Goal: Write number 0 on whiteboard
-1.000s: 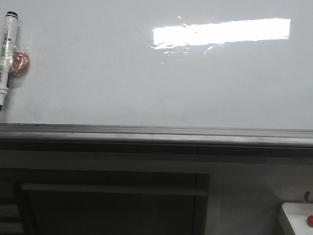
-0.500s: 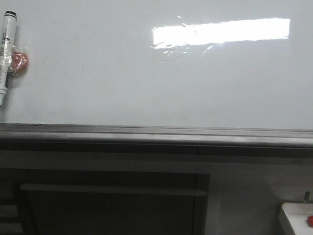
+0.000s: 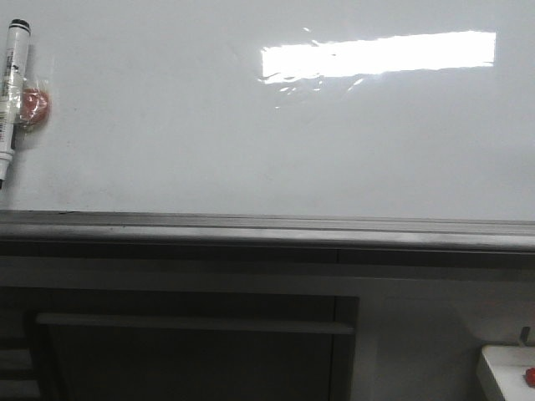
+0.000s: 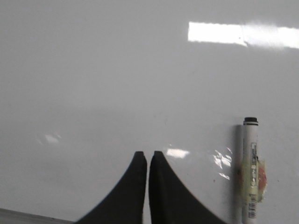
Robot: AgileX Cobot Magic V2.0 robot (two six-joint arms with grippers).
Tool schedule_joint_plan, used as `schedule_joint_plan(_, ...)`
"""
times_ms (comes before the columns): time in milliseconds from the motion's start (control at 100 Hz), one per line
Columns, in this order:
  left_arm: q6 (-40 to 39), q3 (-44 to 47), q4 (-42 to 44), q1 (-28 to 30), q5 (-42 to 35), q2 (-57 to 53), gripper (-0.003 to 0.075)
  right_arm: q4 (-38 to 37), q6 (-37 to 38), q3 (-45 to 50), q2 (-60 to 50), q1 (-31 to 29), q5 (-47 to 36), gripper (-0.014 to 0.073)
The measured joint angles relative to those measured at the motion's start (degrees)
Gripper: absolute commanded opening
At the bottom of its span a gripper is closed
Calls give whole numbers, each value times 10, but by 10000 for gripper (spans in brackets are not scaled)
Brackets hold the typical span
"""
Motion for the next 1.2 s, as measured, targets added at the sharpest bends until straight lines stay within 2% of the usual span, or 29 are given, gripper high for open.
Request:
schedule_joint_plan(160, 49, -3, -70, -69, 12, 59, -20, 38, 0, 0, 38, 3, 1, -60)
schedule_joint_plan(350, 93, -3, -85, -179, -54, 132, 3, 44, 0, 4, 50, 44, -30, -60)
schedule_joint_plan(430, 96, -3, -82, -217, -91, 170, 97, 45, -15, 4, 51, 64, -31, -60)
schedule_joint_plan(600, 98, -3, -64, -255, -161, 246, 437, 45, -38, 4, 51, 93, -28, -60)
schedule_joint_plan(670, 98, -3, -63, -256, -168, 270, 508, 45, -40, 4, 51, 98, -24, -60)
schedule_joint_plan(770, 98, -3, -63, -256, -184, 295, 498, 45, -40, 4, 51, 102, -20, -60)
schedule_joint_plan(1040, 98, -7, -68, -256, -223, 314, 349, 45, -41, 4, 51, 102, -19, -60)
schedule_joint_plan(1200, 98, -7, -93, -256, -216, 317, 345, 45, -41, 4, 51, 102, -19, -60)
